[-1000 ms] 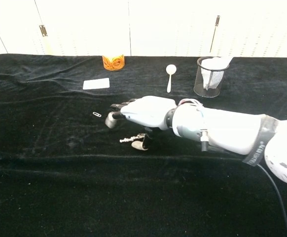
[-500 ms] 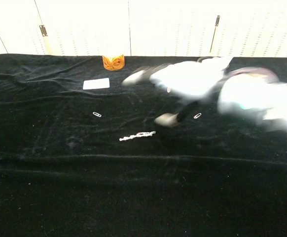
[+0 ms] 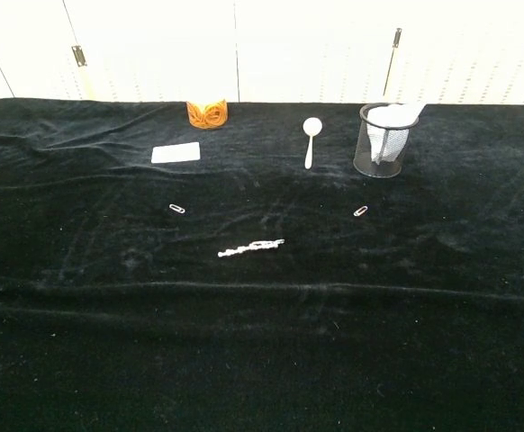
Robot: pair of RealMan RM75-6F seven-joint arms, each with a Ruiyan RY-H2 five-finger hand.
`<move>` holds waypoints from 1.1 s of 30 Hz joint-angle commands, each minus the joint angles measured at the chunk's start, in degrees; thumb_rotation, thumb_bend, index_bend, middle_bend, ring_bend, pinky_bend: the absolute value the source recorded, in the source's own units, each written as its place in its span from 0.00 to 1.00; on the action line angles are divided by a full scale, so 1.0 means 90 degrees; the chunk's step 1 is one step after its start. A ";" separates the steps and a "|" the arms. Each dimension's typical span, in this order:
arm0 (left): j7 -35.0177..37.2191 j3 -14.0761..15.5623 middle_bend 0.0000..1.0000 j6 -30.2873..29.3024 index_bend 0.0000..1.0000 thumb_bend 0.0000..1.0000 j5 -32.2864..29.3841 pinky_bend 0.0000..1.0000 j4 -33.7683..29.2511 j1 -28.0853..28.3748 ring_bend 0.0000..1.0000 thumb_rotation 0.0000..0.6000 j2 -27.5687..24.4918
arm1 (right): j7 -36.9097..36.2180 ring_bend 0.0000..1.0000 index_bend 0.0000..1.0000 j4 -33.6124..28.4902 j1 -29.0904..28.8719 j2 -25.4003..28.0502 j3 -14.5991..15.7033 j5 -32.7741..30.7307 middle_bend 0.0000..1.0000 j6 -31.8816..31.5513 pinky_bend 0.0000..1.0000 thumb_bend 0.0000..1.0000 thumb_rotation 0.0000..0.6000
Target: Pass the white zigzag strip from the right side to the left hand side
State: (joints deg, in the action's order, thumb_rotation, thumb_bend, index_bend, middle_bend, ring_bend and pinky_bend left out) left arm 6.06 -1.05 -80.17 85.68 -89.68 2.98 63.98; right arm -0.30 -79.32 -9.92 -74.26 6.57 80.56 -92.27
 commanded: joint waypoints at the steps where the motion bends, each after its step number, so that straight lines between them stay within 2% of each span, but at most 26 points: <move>1: -0.0905 -0.0060 0.23 0.0074 0.02 0.16 0.0259 0.33 -0.0424 0.0298 0.22 1.00 0.0382 | -0.0565 0.00 0.00 0.0496 0.0441 0.0042 0.0021 0.0238 0.00 -0.0391 0.00 0.40 1.00; 3: -0.1231 -0.0132 0.49 0.0056 0.12 0.16 0.0377 0.69 -0.0622 0.0425 0.52 1.00 0.0650 | -0.0712 0.00 0.00 0.0489 0.0481 0.0087 -0.0015 0.0312 0.00 -0.0392 0.00 0.40 1.00; 5: -0.1469 -0.0252 0.69 0.0100 0.22 0.17 0.0395 0.91 -0.0885 0.0584 0.74 1.00 0.0946 | -0.0873 0.00 0.00 0.0496 0.0541 0.0139 -0.0094 0.0377 0.00 -0.0462 0.00 0.40 1.00; 7: -0.1813 -0.0397 0.82 0.0224 0.32 0.17 0.0243 0.99 -0.1197 0.0747 0.87 1.00 0.1242 | -0.1044 0.00 0.00 0.0517 0.0606 0.0179 -0.0193 0.0431 0.00 -0.0568 0.00 0.40 1.00; 9: -0.2126 -0.0495 0.91 0.0470 0.39 0.18 -0.0092 1.00 -0.1644 0.0895 0.96 1.00 0.1476 | -0.1257 0.00 0.00 0.0532 0.0666 0.0226 -0.0304 0.0451 0.00 -0.0654 0.00 0.40 1.00; 12: -0.2709 -0.0613 0.98 0.0801 0.46 0.18 -0.0599 1.00 -0.2087 0.1117 1.00 1.00 0.1750 | -0.1605 0.00 0.00 0.0579 0.0742 0.0300 -0.0442 0.0471 0.00 -0.0758 0.00 0.40 1.00; 15: -0.3261 -0.0860 1.00 0.1046 0.48 0.18 -0.1181 1.00 -0.2279 0.1428 1.00 1.00 0.2189 | -0.2098 0.00 0.00 0.0624 0.0867 0.0432 -0.0548 0.0489 0.00 -0.0875 0.00 0.40 1.00; 21: -0.4000 -0.1403 1.00 0.1667 0.51 0.18 -0.2453 1.00 -0.1795 0.2305 1.00 1.00 0.3249 | -0.3018 0.00 0.00 0.0824 0.1185 0.0636 -0.0802 0.0310 0.00 -0.1042 0.00 0.40 1.00; 25: -0.4225 -0.1685 1.00 0.1967 0.46 0.23 -0.3033 1.00 -0.1344 0.2838 1.00 1.00 0.3747 | -0.3407 0.00 0.00 0.0981 0.1341 0.0671 -0.0938 0.0178 0.00 -0.1027 0.00 0.40 1.00; 29: -0.4479 -0.1868 1.00 0.2157 0.45 0.31 -0.3530 1.00 -0.0984 0.3306 1.00 1.00 0.4096 | -0.3741 0.00 0.00 0.1143 0.1425 0.0679 -0.1028 0.0070 0.00 -0.0847 0.00 0.40 1.00; 33: -0.4670 -0.1972 1.00 0.2250 0.45 0.35 -0.3936 1.00 -0.0579 0.3696 1.00 1.00 0.4396 | -0.4004 0.00 0.00 0.1295 0.1483 0.0679 -0.1054 0.0030 0.00 -0.0621 0.00 0.40 1.00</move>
State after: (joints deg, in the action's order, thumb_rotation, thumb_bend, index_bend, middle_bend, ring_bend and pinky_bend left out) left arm -34.91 -18.06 -60.65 51.75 -96.47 34.72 102.21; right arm -35.73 -68.17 3.15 -68.19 -2.74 81.01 -98.39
